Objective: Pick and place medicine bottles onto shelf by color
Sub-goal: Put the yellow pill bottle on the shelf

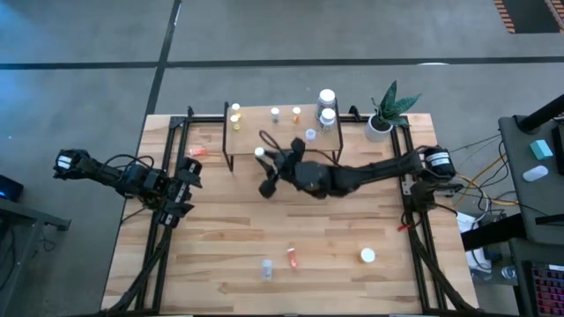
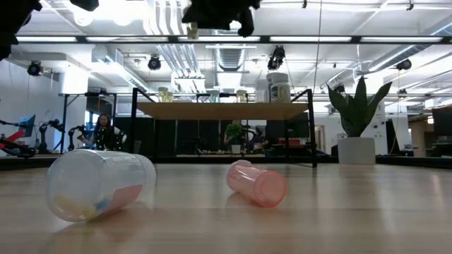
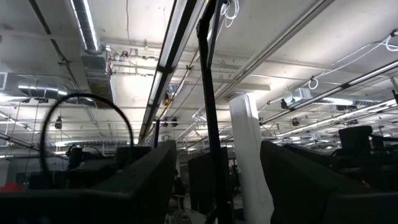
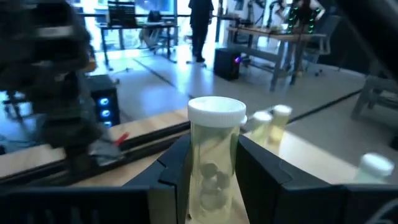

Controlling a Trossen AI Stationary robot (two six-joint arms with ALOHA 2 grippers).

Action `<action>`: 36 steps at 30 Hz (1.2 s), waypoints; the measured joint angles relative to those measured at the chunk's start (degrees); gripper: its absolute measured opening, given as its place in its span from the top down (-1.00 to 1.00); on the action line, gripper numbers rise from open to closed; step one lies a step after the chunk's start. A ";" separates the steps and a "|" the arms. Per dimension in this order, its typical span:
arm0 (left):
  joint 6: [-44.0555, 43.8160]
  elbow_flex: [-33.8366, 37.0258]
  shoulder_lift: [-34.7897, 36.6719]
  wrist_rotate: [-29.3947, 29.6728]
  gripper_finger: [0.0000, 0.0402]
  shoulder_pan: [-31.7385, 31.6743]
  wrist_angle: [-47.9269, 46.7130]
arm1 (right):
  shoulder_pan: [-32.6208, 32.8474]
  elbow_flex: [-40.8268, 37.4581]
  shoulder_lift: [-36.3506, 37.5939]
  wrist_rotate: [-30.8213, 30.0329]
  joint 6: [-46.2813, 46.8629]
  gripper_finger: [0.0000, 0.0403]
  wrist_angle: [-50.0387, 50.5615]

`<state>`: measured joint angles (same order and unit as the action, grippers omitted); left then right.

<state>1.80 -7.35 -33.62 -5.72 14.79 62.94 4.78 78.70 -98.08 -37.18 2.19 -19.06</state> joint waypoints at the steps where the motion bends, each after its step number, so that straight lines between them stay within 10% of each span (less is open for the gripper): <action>1: -0.01 0.00 0.01 0.00 -0.08 0.00 -0.01 | -1.06 0.00 0.00 0.14 -0.29 0.50 0.05; 36: -1.39 0.17 -1.37 0.17 -0.08 -0.04 0.01 | -10.56 -10.60 -10.39 -10.00 -4.65 0.50 -31.72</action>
<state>0.40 -7.18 -34.99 -5.54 14.74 62.95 -5.78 68.10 -108.47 -47.18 -2.46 -50.78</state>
